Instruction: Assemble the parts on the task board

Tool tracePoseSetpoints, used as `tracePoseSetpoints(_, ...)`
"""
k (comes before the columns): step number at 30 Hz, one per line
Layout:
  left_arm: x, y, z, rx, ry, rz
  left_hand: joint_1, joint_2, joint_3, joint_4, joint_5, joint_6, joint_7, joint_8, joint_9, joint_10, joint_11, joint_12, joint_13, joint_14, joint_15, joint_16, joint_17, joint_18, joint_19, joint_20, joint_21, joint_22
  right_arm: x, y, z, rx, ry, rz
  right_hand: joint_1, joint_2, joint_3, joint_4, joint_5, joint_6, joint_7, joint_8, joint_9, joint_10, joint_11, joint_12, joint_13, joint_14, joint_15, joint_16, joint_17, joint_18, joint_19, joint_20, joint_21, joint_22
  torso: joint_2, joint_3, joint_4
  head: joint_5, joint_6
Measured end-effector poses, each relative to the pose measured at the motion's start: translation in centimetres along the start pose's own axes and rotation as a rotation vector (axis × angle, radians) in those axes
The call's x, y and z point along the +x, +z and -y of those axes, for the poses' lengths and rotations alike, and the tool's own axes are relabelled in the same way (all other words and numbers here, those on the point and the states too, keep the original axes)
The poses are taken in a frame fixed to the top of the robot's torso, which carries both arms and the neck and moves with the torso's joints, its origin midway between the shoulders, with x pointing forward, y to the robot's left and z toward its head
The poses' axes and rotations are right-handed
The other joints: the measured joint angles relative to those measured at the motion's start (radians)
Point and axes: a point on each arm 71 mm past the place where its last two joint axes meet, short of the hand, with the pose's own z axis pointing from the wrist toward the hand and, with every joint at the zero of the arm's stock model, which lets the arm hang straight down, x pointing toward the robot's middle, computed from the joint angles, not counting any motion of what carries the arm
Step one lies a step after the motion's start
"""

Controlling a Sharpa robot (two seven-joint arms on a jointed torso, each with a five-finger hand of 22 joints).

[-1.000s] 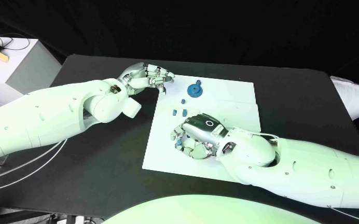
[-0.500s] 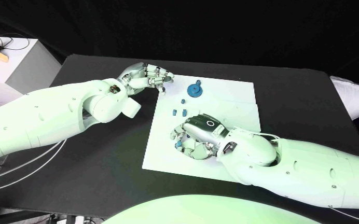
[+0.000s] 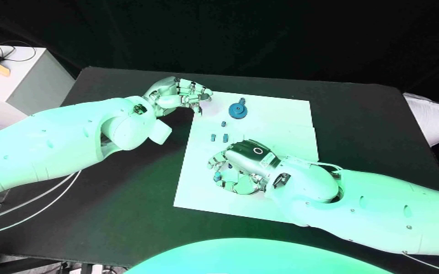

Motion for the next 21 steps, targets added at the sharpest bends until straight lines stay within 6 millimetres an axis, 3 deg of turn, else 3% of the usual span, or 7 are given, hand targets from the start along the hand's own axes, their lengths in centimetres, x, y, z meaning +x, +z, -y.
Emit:
tracePoseSetpoints(11, 0.0, 0.0, 0.0, -0.002, 0.000, 0.000, 0.000, 0.000, 0.000, 0.000, 0.000, 0.000, 0.000, 0.000, 0.000, 0.000, 0.000, 0.000, -0.001, 0.000, 0.000, 0.000, 0.000, 0.000, 0.000, 0.000, -0.002, -0.001, -0.3, -0.5, 0.2, 0.005, 0.008, 0.017, 0.004, 0.004, -0.024, 0.007, 0.008, 0.000, 0.000, 0.000, 0.000, -0.017, 0.000, 0.010, -0.004, -0.004, 0.004, -0.009, -0.010, 0.000, -0.003, 0.003, -0.017, 0.000, 0.000, -0.0002, 0.0001, -0.003, 0.001)
tracePoseSetpoints(15, -0.1, 0.0, -0.1, -0.002, 0.000, 0.001, 0.000, 0.000, 0.000, 0.000, 0.000, 0.000, 0.000, 0.000, 0.000, 0.000, 0.000, 0.000, -0.001, 0.000, 0.000, 0.000, 0.000, 0.000, 0.000, 0.000, -0.003, -0.001, -0.9, -1.2, 0.4, 0.010, 0.015, 0.040, 0.027, 0.026, -0.087, 0.021, 0.010, -0.007, 0.003, -0.008, -0.005, -0.054, 0.004, 0.030, -0.014, -0.013, 0.008, -0.023, -0.029, 0.000, -0.009, 0.009, -0.063, -0.013, 0.000, -0.0002, -0.0001, -0.006, 0.004)
tracePoseSetpoints(17, -0.1, 0.0, -0.1, -0.003, 0.001, 0.002, 0.000, 0.000, 0.000, 0.000, 0.000, 0.000, 0.000, 0.000, 0.000, 0.000, 0.000, 0.000, -0.001, 0.000, 0.000, 0.000, 0.000, 0.000, 0.000, 0.000, -0.002, -0.001, -1.6, -1.4, 0.6, 0.011, 0.017, 0.058, 0.049, 0.037, -0.131, 0.033, 0.010, -0.015, 0.004, -0.016, -0.007, -0.074, 0.005, 0.048, -0.020, -0.018, 0.003, -0.029, -0.041, 0.016, -0.016, 0.009, -0.090, -0.025, -0.001, -0.0001, -0.0007, -0.008, 0.005)
tracePoseSetpoints(21, -0.2, 0.0, -0.1, -0.004, 0.001, 0.004, 0.000, 0.000, 0.000, 0.000, 0.000, 0.000, 0.000, 0.000, 0.000, 0.000, 0.000, 0.000, -0.001, 0.000, 0.000, 0.000, 0.000, 0.000, 0.000, 0.000, -0.003, -0.001, -3.6, -2.0, 1.2, 0.016, 0.033, 0.091, 0.087, 0.054, -0.221, 0.065, -0.003, -0.031, 0.002, -0.021, -0.011, -0.103, 0.005, 0.082, -0.029, -0.031, 0.005, -0.037, -0.059, 0.016, -0.020, 0.012, -0.126, -0.040, -0.001, 0.0000, -0.0007, -0.016, 0.010)
